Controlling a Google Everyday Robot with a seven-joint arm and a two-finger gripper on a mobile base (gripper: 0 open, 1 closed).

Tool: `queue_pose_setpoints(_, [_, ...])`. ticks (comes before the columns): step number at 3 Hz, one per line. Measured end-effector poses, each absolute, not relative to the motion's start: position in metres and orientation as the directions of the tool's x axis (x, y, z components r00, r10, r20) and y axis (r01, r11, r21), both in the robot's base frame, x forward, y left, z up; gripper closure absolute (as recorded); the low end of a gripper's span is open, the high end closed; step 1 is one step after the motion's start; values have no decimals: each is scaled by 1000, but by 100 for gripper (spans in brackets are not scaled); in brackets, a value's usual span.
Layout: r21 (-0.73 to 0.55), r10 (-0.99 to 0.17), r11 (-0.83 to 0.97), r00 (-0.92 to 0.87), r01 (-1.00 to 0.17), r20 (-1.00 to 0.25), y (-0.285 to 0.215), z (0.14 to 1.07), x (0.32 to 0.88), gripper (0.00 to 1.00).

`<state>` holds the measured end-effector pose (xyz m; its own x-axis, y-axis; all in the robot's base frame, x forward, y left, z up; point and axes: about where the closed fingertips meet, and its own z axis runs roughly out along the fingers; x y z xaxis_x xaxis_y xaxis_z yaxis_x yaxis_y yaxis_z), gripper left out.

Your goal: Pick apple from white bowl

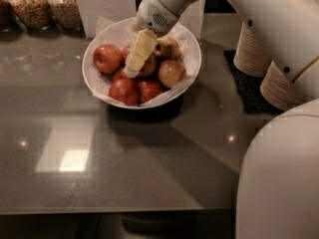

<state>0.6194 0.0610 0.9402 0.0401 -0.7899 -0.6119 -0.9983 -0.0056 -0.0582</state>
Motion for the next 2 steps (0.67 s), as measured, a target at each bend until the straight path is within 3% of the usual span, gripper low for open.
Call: queue_pose_setpoints(2, [17, -816, 5, -14, -1000, -578, 50, 926, 614, 0])
